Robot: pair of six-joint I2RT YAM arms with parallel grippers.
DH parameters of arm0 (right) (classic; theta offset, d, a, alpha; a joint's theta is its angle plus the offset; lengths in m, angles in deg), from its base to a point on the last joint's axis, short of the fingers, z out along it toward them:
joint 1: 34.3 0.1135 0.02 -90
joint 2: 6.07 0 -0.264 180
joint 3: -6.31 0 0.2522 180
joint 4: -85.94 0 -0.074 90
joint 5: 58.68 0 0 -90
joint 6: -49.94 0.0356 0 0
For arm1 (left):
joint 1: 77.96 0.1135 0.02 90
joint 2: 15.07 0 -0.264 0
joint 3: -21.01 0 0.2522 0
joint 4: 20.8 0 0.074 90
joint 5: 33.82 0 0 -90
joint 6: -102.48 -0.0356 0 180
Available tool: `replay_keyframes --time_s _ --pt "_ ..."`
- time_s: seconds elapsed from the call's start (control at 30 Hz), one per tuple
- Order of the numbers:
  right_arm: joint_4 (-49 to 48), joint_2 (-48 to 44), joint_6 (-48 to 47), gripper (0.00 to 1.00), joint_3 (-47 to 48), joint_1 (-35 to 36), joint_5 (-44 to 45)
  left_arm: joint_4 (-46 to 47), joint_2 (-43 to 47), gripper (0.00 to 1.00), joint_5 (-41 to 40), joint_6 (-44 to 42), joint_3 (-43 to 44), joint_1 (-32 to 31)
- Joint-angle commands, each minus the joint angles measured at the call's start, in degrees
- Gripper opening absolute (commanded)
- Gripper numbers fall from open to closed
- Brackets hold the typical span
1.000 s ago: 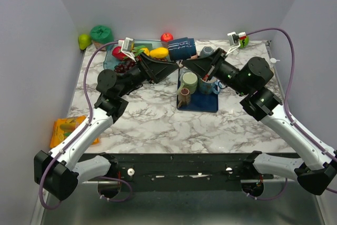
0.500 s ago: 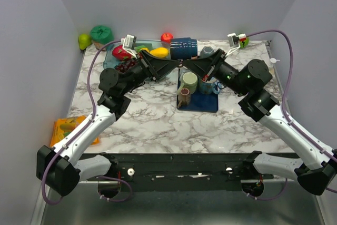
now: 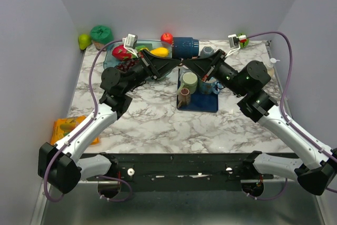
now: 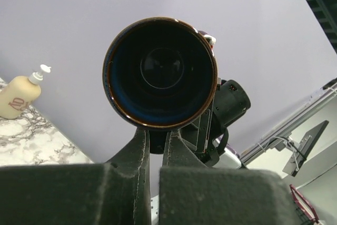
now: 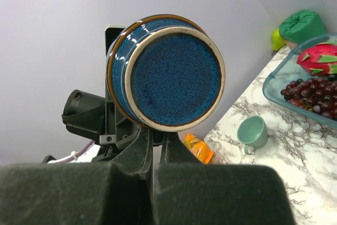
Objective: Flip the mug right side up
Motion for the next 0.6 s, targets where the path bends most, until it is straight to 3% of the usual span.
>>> replay_keyframes --time_s 0.0,0.13,0.23,0.27,0.37,0.47,0.57 --pt "3.3 -1.1 -2.0 0.01 -0.8 1.8 -3.5 -2.7 0.8 0.0 -5.3 -3.0 2.0 -0.2" --pt "6.0 -1.8 -2.3 0.01 -1.3 1.8 0.2 -7.5 3.0 0.0 -8.5 -7.5 1.5 -0.2" --pt "8.4 -2.4 -2.3 0.13 -1.4 1.8 3.9 -13.1 4.8 0.0 -11.4 -11.3 1.5 -0.2" --pt "9.0 -2.9 -2.1 0.23 -1.7 1.8 5.8 -14.1 5.5 0.0 -11.8 -12.6 1.3 -0.2" --pt "10.7 -3.4 -2.0 0.38 -2.1 1.8 8.6 -17.6 6.6 0.0 -13.5 -14.3 0.7 -0.2" --pt "12.7 -4.0 -1.5 0.48 -2.3 1.8 11.5 -23.2 7.7 0.0 -15.9 -17.4 0.7 -0.2" --pt "16.9 -4.7 -0.9 0.52 -2.7 1.8 14.1 -30.3 8.8 0.0 -19.6 -21.2 1.0 -0.2"
